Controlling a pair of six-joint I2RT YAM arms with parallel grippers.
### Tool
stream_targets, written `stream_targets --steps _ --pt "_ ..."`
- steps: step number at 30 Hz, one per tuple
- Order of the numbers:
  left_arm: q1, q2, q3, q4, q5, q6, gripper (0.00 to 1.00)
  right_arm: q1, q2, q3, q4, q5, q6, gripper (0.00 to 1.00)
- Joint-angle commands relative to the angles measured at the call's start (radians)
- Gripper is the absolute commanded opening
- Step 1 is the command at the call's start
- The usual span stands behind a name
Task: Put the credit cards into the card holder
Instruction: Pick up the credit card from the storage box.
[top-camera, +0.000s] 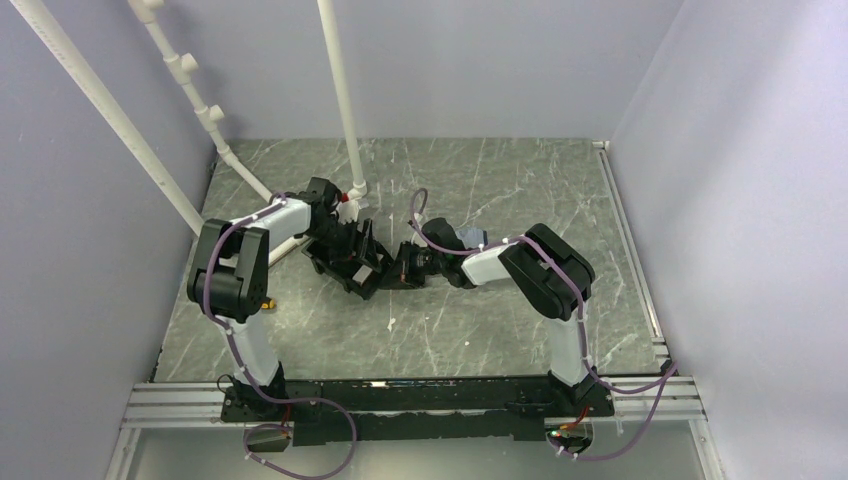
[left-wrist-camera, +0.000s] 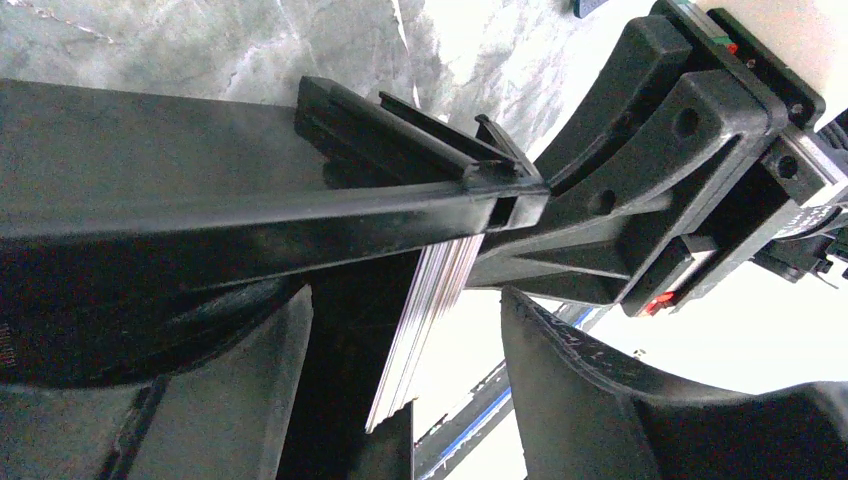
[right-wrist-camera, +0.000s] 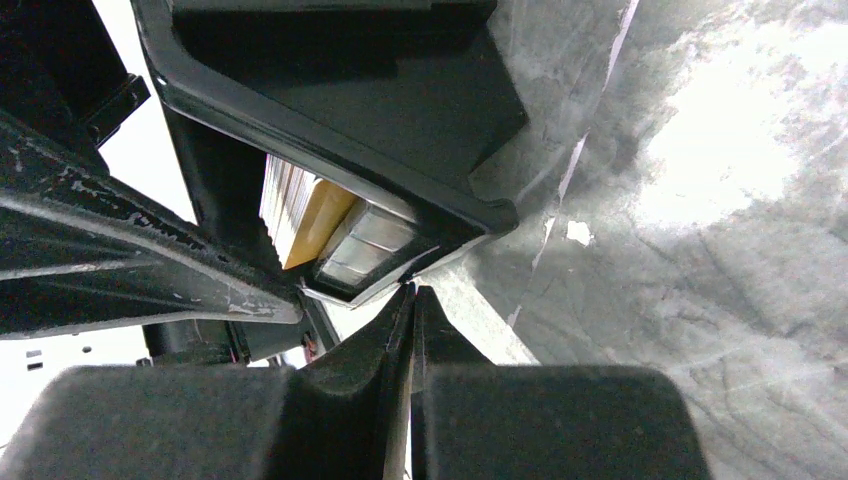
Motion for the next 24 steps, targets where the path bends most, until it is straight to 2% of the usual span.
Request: stream_targets --steps 1,7,16,24 --pt "-0.012 -0.063 0.001 -0.029 0.04 0.0 0.75 -0.006 0.002 0.044 0.034 0.026 -0.021 0.04" --pt "-0.013 -0.111 0.01 -0.021 0.033 -0.008 0.75 -0.006 -0.003 0.043 0.028 0.028 -0.022 0.04" --pt "-0.013 -0.097 -0.01 -0.013 0.053 -0.01 0.68 -0.006 -0.005 0.043 0.027 0.03 -0.023 0.04" --pt "-0.013 -0.089 -0.008 -0.009 0.056 -0.016 0.5 -0.006 -0.007 0.045 0.02 0.032 -0.028 0.04"
